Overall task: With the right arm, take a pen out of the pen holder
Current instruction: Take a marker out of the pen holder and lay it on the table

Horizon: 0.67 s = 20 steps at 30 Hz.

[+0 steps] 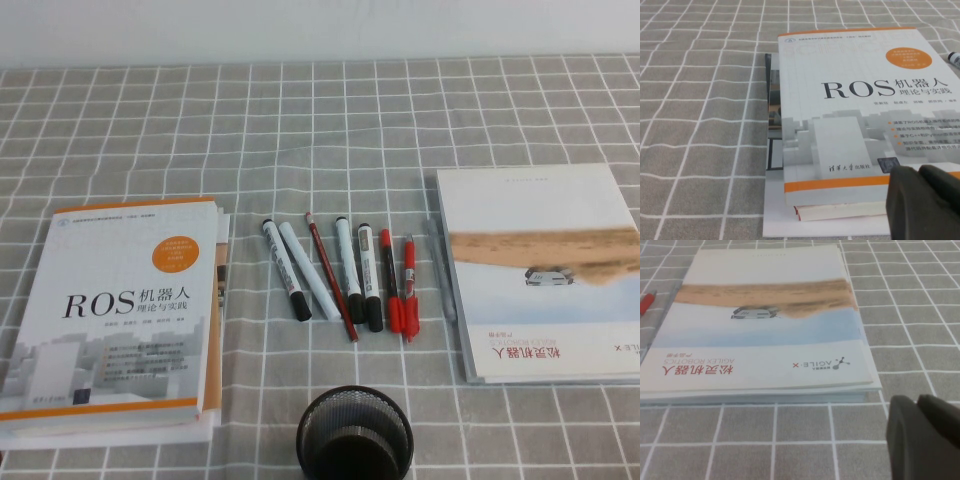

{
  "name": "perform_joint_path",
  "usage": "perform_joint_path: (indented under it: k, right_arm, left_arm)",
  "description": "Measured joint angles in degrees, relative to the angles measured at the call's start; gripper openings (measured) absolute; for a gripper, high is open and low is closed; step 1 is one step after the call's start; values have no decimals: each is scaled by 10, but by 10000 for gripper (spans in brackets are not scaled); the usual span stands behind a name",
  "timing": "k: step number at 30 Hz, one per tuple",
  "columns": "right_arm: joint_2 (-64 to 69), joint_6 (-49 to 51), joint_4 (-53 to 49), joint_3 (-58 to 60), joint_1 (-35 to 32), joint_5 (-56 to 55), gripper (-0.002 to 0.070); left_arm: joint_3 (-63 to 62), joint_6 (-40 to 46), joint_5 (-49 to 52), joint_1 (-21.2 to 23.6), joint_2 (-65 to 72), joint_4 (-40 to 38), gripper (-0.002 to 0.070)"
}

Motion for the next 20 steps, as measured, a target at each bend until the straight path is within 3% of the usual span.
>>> perform_joint_path:
  k: [20]
  right_arm:
    - [0, -1, 10, 0, 0, 1, -12]
  left_arm:
    - [0, 0, 0, 0, 0, 0, -4]
